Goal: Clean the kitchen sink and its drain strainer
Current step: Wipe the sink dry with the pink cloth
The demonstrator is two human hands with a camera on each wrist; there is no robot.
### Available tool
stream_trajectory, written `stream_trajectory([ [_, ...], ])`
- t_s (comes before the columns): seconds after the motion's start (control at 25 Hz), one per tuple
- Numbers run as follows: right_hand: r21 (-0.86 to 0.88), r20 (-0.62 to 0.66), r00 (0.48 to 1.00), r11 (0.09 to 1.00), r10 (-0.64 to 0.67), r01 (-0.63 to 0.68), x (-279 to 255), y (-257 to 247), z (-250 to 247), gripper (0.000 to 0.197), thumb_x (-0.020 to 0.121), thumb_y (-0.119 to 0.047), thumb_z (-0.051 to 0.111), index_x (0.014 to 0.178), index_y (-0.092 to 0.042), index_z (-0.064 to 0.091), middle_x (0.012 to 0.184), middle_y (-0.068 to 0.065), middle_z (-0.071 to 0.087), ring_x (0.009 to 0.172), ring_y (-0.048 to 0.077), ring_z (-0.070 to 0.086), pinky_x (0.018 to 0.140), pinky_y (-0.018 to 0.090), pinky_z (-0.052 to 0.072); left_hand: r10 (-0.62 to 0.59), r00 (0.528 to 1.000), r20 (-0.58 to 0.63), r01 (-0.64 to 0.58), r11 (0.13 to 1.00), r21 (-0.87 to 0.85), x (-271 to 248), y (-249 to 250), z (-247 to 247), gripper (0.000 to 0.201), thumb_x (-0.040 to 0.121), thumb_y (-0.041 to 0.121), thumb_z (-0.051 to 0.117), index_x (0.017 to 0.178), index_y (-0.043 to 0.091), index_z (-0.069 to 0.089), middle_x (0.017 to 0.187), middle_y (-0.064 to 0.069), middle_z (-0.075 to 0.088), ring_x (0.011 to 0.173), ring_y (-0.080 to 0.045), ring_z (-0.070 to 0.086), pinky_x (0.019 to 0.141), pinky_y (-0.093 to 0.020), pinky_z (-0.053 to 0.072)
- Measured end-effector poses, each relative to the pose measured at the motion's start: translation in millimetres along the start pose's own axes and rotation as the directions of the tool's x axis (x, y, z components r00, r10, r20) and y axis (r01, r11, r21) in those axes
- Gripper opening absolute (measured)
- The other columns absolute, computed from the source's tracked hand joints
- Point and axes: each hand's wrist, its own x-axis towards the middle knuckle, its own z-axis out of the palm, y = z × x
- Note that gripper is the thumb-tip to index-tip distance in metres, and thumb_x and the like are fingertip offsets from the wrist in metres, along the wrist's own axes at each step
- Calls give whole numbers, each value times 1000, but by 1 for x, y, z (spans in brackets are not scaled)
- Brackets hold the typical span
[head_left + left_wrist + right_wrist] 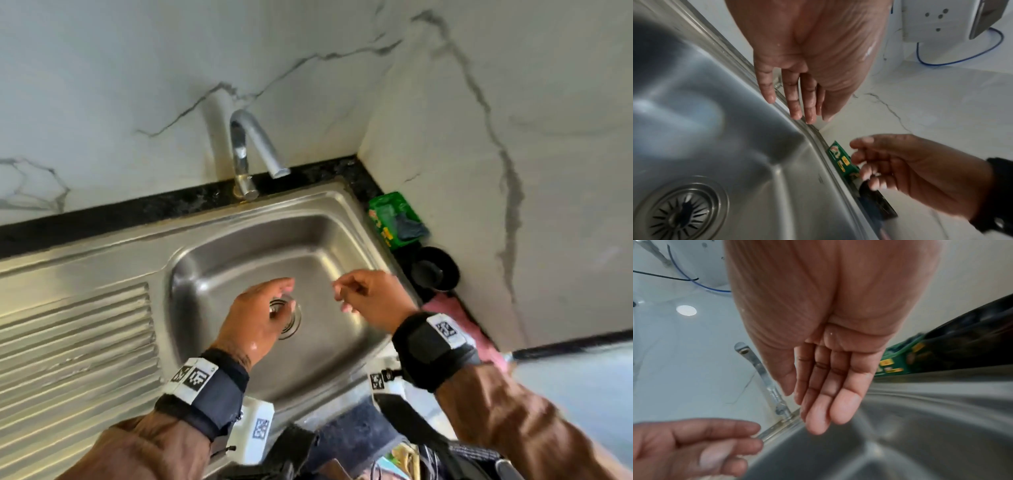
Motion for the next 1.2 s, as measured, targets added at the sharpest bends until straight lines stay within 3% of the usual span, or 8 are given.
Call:
stream_trajectory([
  [0.2,-133,-26,994,985,107,-109,-78,49,-32,17,80,-25,63,74,-40,70,70,-11,72,69,1,68,78,30,57,147,985,93,-144,989,-37,-4,47,25,35,87,19,71,120,29,65,107,20,70,97,8,64,91,-13,48],
  [0.32,-133,-176,971,973,162,-187,-103,80,-58,20,83,-23,61,93,-33,76,83,-11,72,74,4,64,78,28,55,226,963,144,-230,973,11,-2,78,39,34,86,18,72,115,36,66,97,24,71,92,6,65,85,-5,44],
  [0.4,-250,-329,914,912,237,-326,-112,105,-76,25,86,-29,58,105,-36,72,102,-12,71,86,7,64,77,21,48,225,959,170,-236,970,50,-2,93,48,32,87,21,71,113,40,65,94,27,70,91,8,64,85,-8,47],
  [0.52,-314,-411,869,852,275,-419,-114,146,-91,39,82,-37,55,120,-31,64,121,-4,61,112,23,60,90,35,50,213,954,212,-236,967,93,-3,112,66,30,88,24,69,115,35,67,94,26,70,92,9,63,86,-12,49],
  [0.72,-345,-425,881,862,209,-371,-115,191,-80,43,83,-26,63,126,-29,63,118,3,57,112,29,52,94,45,49,214,934,286,-257,959,122,-5,140,103,31,88,20,69,117,28,69,93,22,71,93,9,62,81,2,41],
  [0.92,-425,-455,890,875,16,-233,-115,212,-78,8,82,-33,70,87,-28,73,91,-5,61,86,23,54,66,40,55,213,931,298,-259,958,125,-10,153,141,30,85,19,72,113,29,70,90,22,72,87,6,65,84,-9,48],
  [1.08,-431,-373,927,878,34,-206,-115,211,-89,13,86,-37,60,85,-26,66,93,-3,59,92,22,54,72,38,55,195,929,314,-238,965,107,-13,163,167,30,85,20,72,112,30,70,92,23,71,86,4,66,84,-11,50],
  [1.2,-243,-356,933,959,49,-143,-130,190,-105,18,85,-32,48,83,-21,61,91,-1,59,90,21,55,76,36,51,265,906,329,-330,931,159,-15,168,178,44,84,24,72,124,35,62,111,25,65,100,5,61,95,-15,46],
])
